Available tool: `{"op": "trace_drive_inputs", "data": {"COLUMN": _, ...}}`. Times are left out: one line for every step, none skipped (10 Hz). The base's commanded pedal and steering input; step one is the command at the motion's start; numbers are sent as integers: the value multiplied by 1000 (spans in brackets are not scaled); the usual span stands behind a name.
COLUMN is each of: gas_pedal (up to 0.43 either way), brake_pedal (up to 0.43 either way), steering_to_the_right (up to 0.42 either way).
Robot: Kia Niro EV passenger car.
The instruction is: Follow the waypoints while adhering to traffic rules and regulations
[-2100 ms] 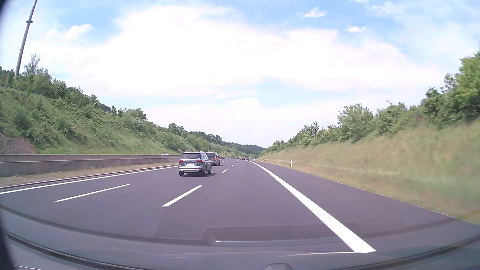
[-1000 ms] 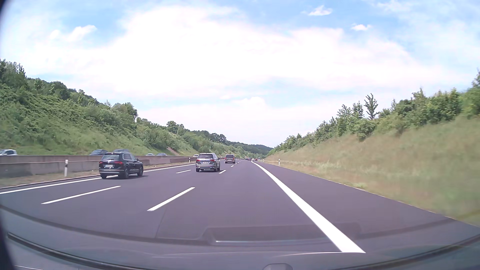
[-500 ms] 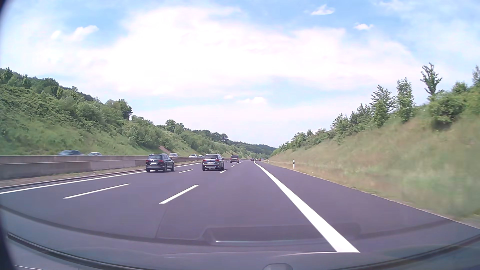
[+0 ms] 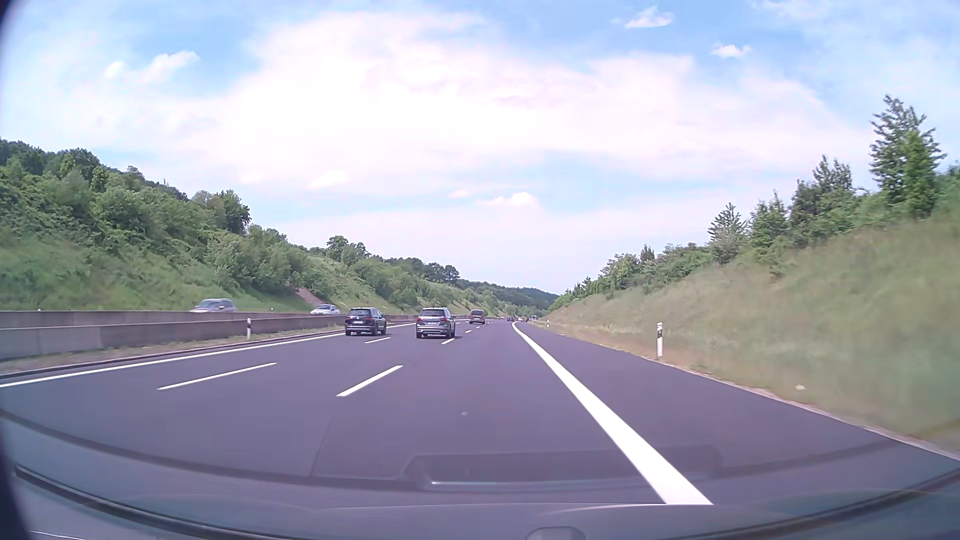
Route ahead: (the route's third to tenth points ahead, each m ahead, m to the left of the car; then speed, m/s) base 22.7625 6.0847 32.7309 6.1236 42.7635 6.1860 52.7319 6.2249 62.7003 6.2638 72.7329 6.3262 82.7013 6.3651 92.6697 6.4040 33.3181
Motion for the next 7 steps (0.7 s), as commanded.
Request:
{"op": "trace_drive_inputs", "data": {"gas_pedal": 240, "brake_pedal": 0, "steering_to_the_right": -3}}
{"op": "trace_drive_inputs", "data": {"gas_pedal": 240, "brake_pedal": 0, "steering_to_the_right": -3}}
{"op": "trace_drive_inputs", "data": {"gas_pedal": 240, "brake_pedal": 0, "steering_to_the_right": -3}}
{"op": "trace_drive_inputs", "data": {"gas_pedal": 240, "brake_pedal": 0, "steering_to_the_right": -4}}
{"op": "trace_drive_inputs", "data": {"gas_pedal": 240, "brake_pedal": 0, "steering_to_the_right": -4}}
{"op": "trace_drive_inputs", "data": {"gas_pedal": 240, "brake_pedal": 0, "steering_to_the_right": -4}}
{"op": "trace_drive_inputs", "data": {"gas_pedal": 228, "brake_pedal": 0, "steering_to_the_right": -3}}
